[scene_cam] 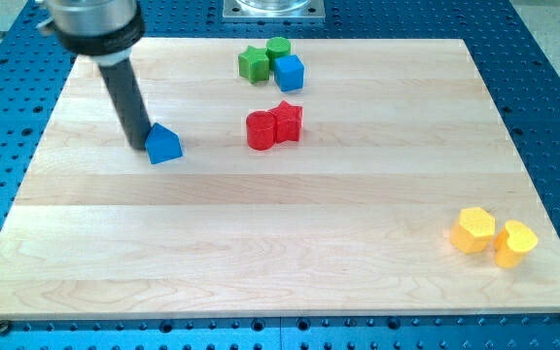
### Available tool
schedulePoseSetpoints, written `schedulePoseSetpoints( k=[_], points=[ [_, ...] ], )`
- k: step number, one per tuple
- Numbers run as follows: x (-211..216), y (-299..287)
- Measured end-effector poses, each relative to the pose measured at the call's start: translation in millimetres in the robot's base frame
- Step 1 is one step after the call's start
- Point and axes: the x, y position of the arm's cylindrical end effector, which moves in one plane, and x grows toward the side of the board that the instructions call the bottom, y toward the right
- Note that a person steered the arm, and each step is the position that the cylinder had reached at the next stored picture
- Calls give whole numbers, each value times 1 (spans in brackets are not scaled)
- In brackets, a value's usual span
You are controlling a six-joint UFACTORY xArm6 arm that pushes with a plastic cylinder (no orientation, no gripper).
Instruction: Push the triangle into the green star
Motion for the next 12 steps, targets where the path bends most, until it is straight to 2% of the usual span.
schedulePoseSetpoints(
  k=[1, 2, 3, 4, 5, 6, 7, 8, 9, 10, 11, 12],
  points=[
    [-32, -4],
    [-3, -53],
    [49, -39],
    [38, 4],
    [67, 15],
    [31, 56],
    [-27, 78],
    [-48, 59],
    [19, 10],
    [-1, -1],
    [-53, 1],
    [-56, 64]
  ],
)
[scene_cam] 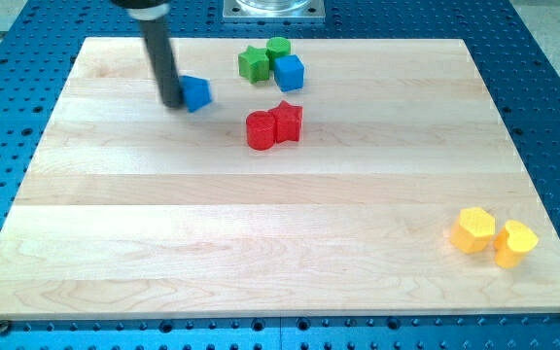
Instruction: Push the triangle into the green star
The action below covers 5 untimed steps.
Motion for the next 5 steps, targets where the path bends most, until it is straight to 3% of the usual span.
schedulePoseSetpoints(
  k=[1, 2, 3, 4, 5],
  points=[
    [-6, 39],
    [33, 43],
    [16, 89],
    [-20, 92],
    [-25, 98]
  ],
)
